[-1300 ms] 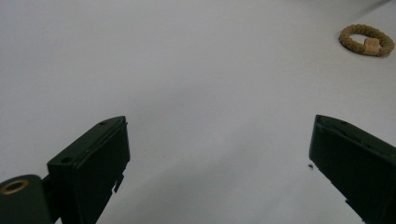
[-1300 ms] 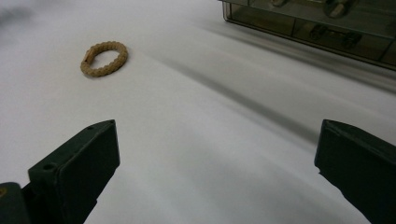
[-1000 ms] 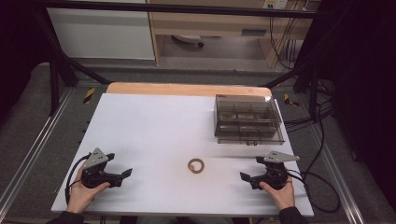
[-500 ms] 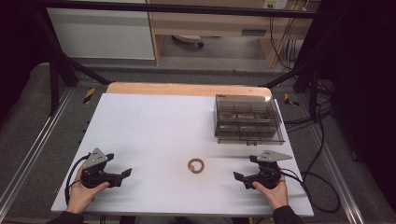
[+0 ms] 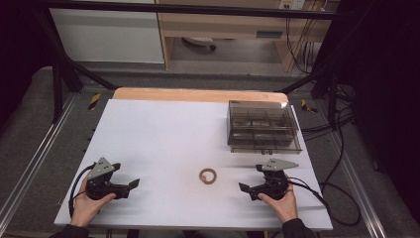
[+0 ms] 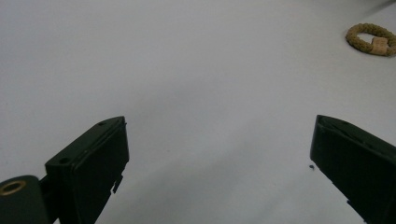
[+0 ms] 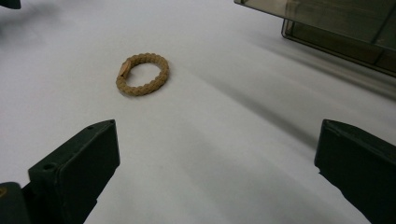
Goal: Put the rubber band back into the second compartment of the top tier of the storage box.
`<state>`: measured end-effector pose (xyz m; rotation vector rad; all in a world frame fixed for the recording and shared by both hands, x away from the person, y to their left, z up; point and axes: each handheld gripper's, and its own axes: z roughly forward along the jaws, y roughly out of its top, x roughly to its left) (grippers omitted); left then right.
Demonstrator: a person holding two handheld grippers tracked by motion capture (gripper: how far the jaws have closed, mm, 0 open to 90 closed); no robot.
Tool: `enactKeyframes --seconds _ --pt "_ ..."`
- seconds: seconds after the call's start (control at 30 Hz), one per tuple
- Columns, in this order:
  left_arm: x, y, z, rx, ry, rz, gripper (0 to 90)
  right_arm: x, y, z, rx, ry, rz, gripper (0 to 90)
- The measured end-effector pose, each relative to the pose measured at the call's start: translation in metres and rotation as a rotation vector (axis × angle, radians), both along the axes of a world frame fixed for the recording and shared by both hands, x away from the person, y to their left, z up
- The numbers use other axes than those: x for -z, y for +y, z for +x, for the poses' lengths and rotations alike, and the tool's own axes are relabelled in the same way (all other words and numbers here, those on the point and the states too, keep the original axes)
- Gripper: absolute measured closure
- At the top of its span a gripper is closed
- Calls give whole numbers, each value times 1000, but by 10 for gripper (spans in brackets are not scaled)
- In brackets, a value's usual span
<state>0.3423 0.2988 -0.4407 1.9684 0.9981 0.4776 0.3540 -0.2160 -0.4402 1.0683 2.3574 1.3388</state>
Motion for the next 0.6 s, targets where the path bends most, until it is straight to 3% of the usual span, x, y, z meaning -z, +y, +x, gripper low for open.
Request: enactKeyframes --seconds 0.6 --pt "0 0 -1 -9 -1 -1 35 -3 37 9 -28 9 -24 8"
